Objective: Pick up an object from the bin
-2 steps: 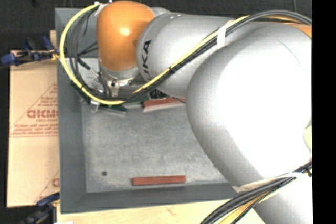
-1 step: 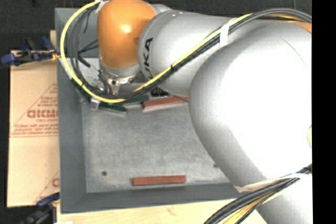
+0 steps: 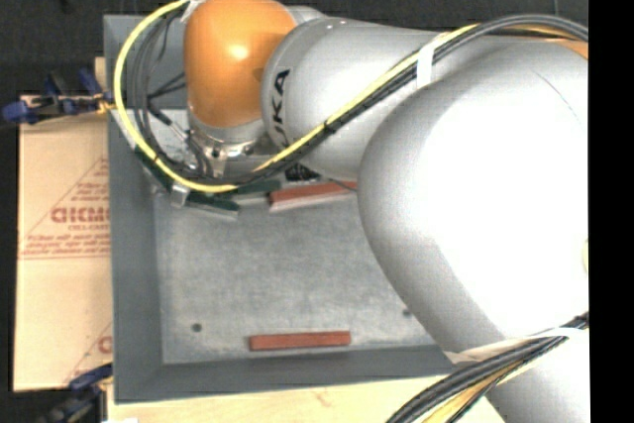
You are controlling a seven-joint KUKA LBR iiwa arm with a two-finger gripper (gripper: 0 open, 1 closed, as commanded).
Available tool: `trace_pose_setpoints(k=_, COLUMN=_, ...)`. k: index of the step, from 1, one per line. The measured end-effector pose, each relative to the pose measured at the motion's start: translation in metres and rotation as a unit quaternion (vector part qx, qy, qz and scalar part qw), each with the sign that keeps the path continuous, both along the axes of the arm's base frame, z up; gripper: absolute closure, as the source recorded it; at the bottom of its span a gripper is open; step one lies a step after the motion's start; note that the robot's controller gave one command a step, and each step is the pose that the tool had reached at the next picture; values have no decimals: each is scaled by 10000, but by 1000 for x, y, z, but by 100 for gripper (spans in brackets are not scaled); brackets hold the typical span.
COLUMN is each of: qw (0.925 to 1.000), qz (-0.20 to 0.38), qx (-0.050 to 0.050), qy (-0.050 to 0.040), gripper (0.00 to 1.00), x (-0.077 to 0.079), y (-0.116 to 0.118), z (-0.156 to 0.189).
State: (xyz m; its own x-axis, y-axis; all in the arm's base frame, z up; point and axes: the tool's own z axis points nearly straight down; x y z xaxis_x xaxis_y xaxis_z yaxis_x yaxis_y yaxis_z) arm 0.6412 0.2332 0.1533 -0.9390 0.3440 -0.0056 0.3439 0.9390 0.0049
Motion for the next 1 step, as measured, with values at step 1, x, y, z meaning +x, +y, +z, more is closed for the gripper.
trace_pose_setpoints(k=1, qw=10000, qz=0, qx=-2, qy=3, gripper=100, x=0, y=0, z=1)
